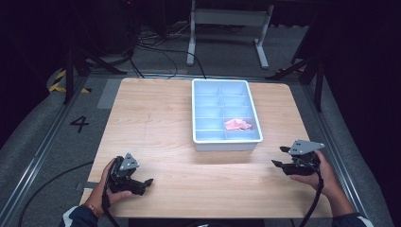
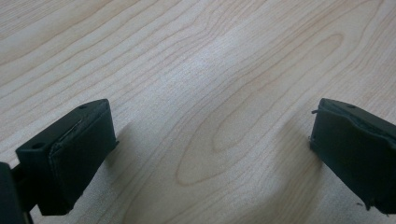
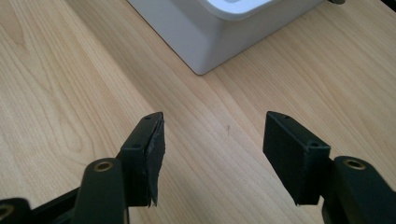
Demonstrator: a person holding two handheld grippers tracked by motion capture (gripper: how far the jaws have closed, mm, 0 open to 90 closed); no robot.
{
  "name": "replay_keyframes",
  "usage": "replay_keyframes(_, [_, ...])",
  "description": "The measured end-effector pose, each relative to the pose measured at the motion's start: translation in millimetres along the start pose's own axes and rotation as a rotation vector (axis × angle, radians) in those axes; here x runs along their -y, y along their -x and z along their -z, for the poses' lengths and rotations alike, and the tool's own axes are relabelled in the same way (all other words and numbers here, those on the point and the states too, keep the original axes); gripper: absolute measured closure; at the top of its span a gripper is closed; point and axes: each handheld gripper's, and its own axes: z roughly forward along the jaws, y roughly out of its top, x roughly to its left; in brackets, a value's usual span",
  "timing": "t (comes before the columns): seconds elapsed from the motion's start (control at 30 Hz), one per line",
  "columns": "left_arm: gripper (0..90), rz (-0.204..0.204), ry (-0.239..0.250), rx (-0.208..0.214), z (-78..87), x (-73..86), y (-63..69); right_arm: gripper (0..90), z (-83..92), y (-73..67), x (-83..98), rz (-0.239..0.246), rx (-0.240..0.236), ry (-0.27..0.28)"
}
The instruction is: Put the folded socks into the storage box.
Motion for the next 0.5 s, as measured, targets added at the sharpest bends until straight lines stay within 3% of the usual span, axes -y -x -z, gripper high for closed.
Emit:
replay_keyframes(0.27, [0.4,0.0,0.0,0.0,0.0,0.0,0.0,39.4,-0.1,-2.2,26.6,-0.054,-0.015,0.008])
replay_keyframes(0.5, [0.4,0.0,0.0,0.0,0.0,0.0,0.0,38.8,2.9,0.4,52.1,-0.132,-0.021,0.017])
